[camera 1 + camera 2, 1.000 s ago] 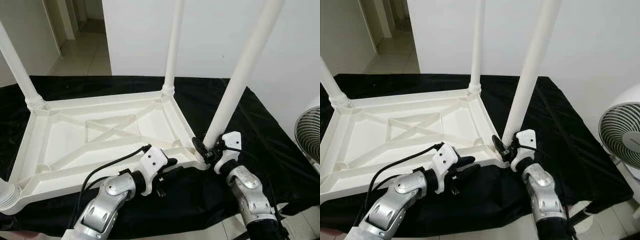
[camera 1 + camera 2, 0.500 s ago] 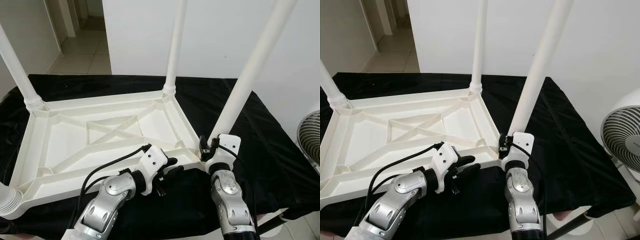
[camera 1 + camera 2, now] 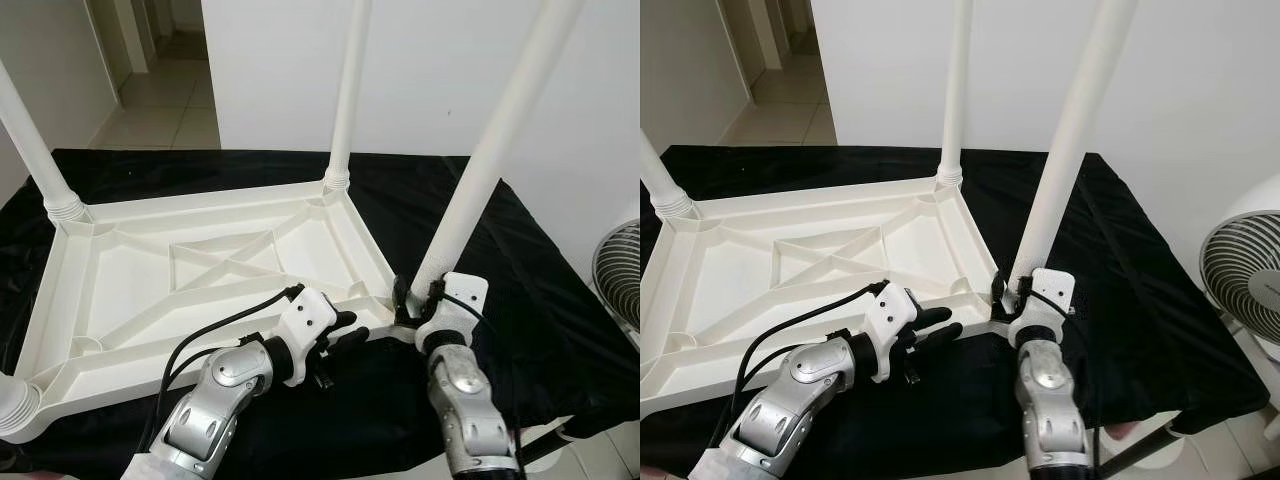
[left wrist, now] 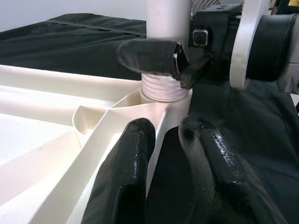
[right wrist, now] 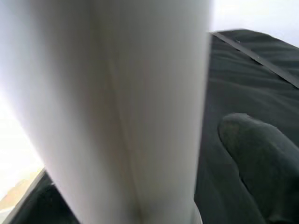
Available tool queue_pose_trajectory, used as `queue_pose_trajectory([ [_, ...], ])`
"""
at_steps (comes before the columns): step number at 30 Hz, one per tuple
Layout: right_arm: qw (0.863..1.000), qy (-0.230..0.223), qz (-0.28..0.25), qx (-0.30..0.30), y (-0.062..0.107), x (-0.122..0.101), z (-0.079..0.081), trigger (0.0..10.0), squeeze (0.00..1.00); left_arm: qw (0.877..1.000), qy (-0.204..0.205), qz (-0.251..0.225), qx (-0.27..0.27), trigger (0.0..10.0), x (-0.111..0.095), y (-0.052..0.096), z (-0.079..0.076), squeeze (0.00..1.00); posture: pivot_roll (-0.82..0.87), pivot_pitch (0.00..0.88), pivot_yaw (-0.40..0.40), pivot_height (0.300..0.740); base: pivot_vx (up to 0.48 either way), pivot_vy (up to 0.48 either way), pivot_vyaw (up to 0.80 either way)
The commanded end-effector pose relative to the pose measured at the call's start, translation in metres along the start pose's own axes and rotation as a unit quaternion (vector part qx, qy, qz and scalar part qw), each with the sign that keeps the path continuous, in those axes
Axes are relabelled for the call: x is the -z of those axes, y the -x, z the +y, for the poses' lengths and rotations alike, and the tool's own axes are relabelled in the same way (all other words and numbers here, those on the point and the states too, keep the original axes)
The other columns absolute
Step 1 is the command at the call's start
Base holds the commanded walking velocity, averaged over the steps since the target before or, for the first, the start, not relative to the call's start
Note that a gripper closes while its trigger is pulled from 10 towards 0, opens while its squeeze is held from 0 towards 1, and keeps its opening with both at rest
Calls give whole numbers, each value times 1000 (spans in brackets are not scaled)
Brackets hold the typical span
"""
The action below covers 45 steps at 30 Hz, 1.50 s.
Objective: Building children table
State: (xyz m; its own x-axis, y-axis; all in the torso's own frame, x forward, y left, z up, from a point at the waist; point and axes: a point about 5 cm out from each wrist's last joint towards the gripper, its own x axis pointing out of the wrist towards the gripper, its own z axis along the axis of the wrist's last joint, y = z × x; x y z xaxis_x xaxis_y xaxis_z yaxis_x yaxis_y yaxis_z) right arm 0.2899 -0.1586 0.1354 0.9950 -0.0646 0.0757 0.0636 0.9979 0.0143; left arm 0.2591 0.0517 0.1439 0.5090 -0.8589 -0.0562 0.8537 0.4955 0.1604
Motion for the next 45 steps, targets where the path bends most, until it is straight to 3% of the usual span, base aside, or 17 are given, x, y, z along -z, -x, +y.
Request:
queue_pose_trajectory([
  [1,1000,11,-1,-22,-4,0,-9,10000,882,1000,5,-2,-11,10000,1,-1,1,0,12,0,-31,740,0,0,0],
  [2,999,20,-1,-35,-6,0,-13,10000,0,1000,5,-3,-11,10000,1,-1,0,0,12,0,-31,740,0,0,0],
  [4,995,51,15,-84,-9,5,-16,10000,0,1000,4,-3,-12,10000,1,-1,1,0,12,0,-31,740,0,0,0],
  [6,995,51,15,-84,-9,5,-16,10000,0,1000,4,-3,-12,10000,1,-1,1,0,12,0,-31,740,0,0,0],
  [10,987,61,16,-148,-10,6,-20,10000,0,1000,4,-4,-14,10000,0,-1,2,0,11,0,-28,740,0,0,0],
  [15,959,67,21,-275,-13,6,-29,10000,0,1000,2,-5,-17,10000,-2,-1,5,0,17,0,-23,740,0,0,0],
  [17,959,67,21,-275,-13,6,-29,10000,0,1000,2,-5,-17,10000,-2,-1,5,0,17,0,-23,740,0,0,0],
  [27,934,106,23,-342,-27,9,-25,10000,0,1000,2,-5,-19,10000,-3,0,7,0,28,0,-12,740,0,0,0],
  [28,930,113,23,-350,-30,9,-24,5412,0,1000,2,-4,-19,10000,-4,0,7,0,29,0,-9,740,0,0,0],
  [29,930,113,23,-350,-30,9,-24,5412,0,1000,2,-4,-19,10000,-4,0,7,0,29,0,-9,740,0,0,0],
  [30,925,124,23,-358,-31,10,-23,1843,0,1000,2,-4,-18,10000,-4,1,7,0,29,0,-5,740,0,0,0],
  [31,925,124,23,-358,-31,10,-23,1843,0,1000,2,-4,-18,10000,-4,1,7,0,29,0,-5,740,0,0,0],
  [32,921,131,25,-367,-31,11,-23,0,0,1000,3,-4,-16,10000,-4,0,6,0,29,0,-4,740,0,0,0],
  [39,916,122,29,-381,-28,16,-28,0,0,1000,7,-7,-12,10000,-4,-2,3,0,27,4,-8,740,0,0,0],
  [42,922,108,28,-370,-26,18,-30,0,0,1000,10,-8,-12,10000,-5,-3,1,0,21,7,-11,740,0,0,0],
  [43,926,100,26,-363,-26,18,-29,10000,0,1000,10,-8,-11,10000,-5,-4,0,0,19,9,-13,740,0,0,0],
  [45,930,92,25,-354,-25,18,-28,10000,0,1000,11,-8,-11,10000,-4,-4,-1,0,18,10,-14,740,0,0,0],
])
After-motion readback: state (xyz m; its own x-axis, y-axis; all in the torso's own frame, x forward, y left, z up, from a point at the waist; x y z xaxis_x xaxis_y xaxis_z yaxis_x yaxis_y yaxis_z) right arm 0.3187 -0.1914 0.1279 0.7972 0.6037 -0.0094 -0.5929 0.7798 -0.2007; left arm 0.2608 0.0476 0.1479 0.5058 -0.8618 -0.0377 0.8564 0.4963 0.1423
